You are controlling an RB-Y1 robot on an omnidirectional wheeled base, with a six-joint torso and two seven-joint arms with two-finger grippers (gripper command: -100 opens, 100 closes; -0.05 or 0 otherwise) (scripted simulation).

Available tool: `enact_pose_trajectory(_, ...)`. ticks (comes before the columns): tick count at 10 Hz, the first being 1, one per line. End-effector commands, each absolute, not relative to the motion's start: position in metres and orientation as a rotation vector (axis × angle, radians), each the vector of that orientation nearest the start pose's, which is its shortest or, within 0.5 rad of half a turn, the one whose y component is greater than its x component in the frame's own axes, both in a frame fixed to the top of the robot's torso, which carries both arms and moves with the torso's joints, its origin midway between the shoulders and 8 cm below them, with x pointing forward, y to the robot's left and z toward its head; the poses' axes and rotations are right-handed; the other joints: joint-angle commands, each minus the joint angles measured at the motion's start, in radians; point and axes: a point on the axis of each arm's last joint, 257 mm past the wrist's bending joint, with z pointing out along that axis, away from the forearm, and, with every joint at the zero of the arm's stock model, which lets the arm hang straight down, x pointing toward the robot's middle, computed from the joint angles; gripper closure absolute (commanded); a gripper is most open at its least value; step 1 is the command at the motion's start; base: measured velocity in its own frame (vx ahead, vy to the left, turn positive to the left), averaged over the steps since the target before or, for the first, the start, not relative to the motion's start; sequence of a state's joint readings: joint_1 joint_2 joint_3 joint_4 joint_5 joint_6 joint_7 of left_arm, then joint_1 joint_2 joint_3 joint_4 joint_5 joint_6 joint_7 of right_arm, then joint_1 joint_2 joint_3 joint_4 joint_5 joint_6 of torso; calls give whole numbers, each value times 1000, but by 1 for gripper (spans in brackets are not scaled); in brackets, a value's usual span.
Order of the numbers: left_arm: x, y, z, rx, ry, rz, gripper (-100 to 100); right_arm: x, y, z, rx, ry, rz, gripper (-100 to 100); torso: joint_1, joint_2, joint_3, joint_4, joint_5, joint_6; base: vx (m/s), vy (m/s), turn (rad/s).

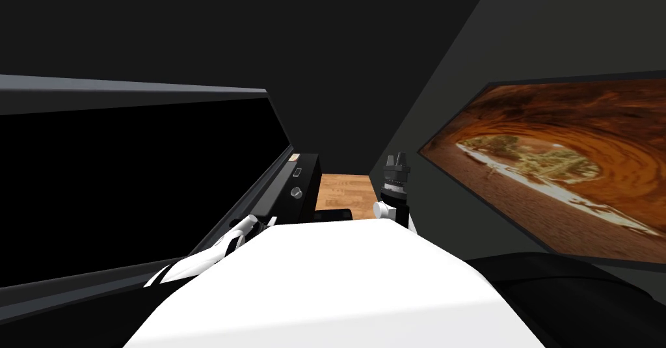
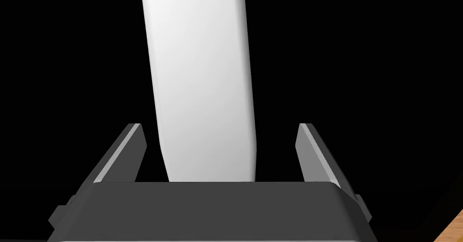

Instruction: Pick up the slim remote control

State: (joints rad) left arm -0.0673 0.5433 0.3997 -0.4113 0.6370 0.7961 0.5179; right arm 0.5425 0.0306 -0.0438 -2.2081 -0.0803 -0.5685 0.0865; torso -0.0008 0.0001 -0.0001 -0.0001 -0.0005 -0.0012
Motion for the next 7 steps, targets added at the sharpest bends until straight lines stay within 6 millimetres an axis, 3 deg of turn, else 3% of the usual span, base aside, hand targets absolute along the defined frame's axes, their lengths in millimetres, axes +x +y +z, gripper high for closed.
enact_pose_trajectory(1, 128, 523, -604, -3101, 197, -1, -100, 335, -314, -8, 725, 582, 1195, 0, 0, 0, 0, 0, 0, 0, 0, 0, 0)
enact_pose_trajectory(2, 129, 526, -601, -3103, 191, 1, -100, 335, -314, -8, 725, 582, 1195, 0, 0, 0, 0, 0, 0, 0, 0, 0, 0)
enact_pose_trajectory(3, 129, 526, -602, -3101, 194, 0, 100, 335, -314, -8, 725, 582, 1195, 0, 0, 0, 0, 0, 0, 0, 0, 0, 0)
enact_pose_trajectory(7, 129, 526, -601, -3101, 192, -1, 100, 335, -314, -8, 725, 582, 1195, 0, 0, 0, 0, 0, 0, 0, 0, -1, -1)
